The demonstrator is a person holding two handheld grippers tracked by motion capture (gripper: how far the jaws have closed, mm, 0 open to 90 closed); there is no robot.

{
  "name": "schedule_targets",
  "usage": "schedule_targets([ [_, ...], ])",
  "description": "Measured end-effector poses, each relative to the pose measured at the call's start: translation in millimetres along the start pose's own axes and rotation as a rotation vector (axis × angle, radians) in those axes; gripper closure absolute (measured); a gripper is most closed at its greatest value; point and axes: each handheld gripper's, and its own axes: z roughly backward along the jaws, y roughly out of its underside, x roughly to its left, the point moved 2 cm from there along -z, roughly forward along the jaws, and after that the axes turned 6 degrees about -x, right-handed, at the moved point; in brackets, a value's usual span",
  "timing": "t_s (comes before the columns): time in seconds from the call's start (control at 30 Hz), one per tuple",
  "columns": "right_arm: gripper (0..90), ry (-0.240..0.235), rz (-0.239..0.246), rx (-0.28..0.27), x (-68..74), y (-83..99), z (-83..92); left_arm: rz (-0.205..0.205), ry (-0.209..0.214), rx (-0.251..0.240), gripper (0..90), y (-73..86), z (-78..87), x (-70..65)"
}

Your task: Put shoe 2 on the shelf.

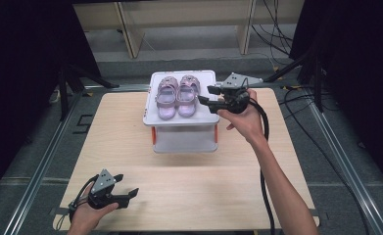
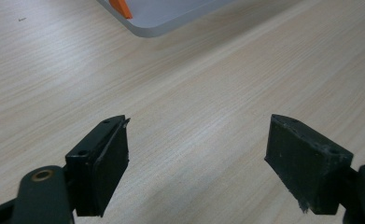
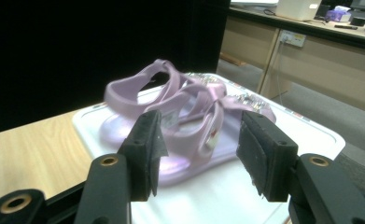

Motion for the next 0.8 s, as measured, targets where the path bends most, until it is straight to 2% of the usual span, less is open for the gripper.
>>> schedule_targets([
  [0.07,48.0,0.009,0.004,0.000,4.2,3.8,8.6,-0.003,-0.001,-0.004,20.5,-0.4,0.1,-0.6],
  [0.13,47.8,-0.009,-0.002,-0.022,8.7,9.1,15.9,0.007,-0.001,-0.010,20.5,-0.5,0.8,-1.2],
  [0.17,47.4,-0.006,0.000,-0.013,11.0,11.8,20.9,-0.022,-0.008,0.004,20.5,-0.8,1.7,1.4],
  [0.23,46.7,-0.008,0.019,-0.021,14.9,17.1,28.3,-0.010,-0.009,-0.005,20.5,-0.5,1.3,1.6],
  [0.27,45.9,-0.013,-0.004,-0.017,19.0,20.1,31.9,-0.010,-0.009,-0.002,20.4,-0.4,1.4,1.6],
  [0.3,45.2,-0.013,-0.006,-0.018,20.7,22.7,34.9,-0.028,-0.008,0.003,20.5,-0.7,1.2,2.6],
  [0.33,44.8,-0.006,0.005,-0.026,21.9,25.3,37.6,-0.008,-0.004,-0.007,20.4,-0.7,0.4,0.6],
  [0.37,44.7,-0.017,-0.010,-0.029,25.1,28.0,40.2,-0.001,-0.006,-0.001,20.4,-0.5,0.3,-0.6],
  [0.43,42.7,-0.007,-0.013,-0.034,30.7,32.7,46.6,0.003,-0.004,-0.002,20.5,-0.8,0.4,-1.2],
  [0.5,42.2,-0.011,-0.005,-0.041,33.7,35.7,50.0,0.005,-0.005,-0.004,20.5,-0.7,0.4,-1.0],
  [0.53,41.6,-0.002,-0.020,-0.040,36.3,37.7,51.6,0.008,-0.005,-0.005,20.4,-0.7,0.8,-1.0],
  [0.6,41.1,0.000,-0.023,-0.036,40.5,42.5,52.9,-0.021,-0.012,0.012,20.4,-1.3,2.5,1.1],
  [0.67,40.3,-0.003,-0.015,-0.037,44.0,47.8,53.3,0.001,-0.004,-0.011,20.4,-1.6,2.8,-0.8],
  [0.73,39.7,-0.016,-0.034,-0.033,48.9,52.4,53.3,-0.012,-0.014,-0.001,20.4,-1.4,3.8,0.3],
  [0.77,39.2,-0.001,-0.036,-0.029,51.0,55.2,54.2,-0.007,-0.014,-0.004,20.5,-1.4,3.8,0.1],
  [0.8,39.1,-0.008,-0.034,-0.028,52.1,57.4,54.1,-0.005,-0.014,-0.003,20.5,-1.1,3.8,0.1],
])
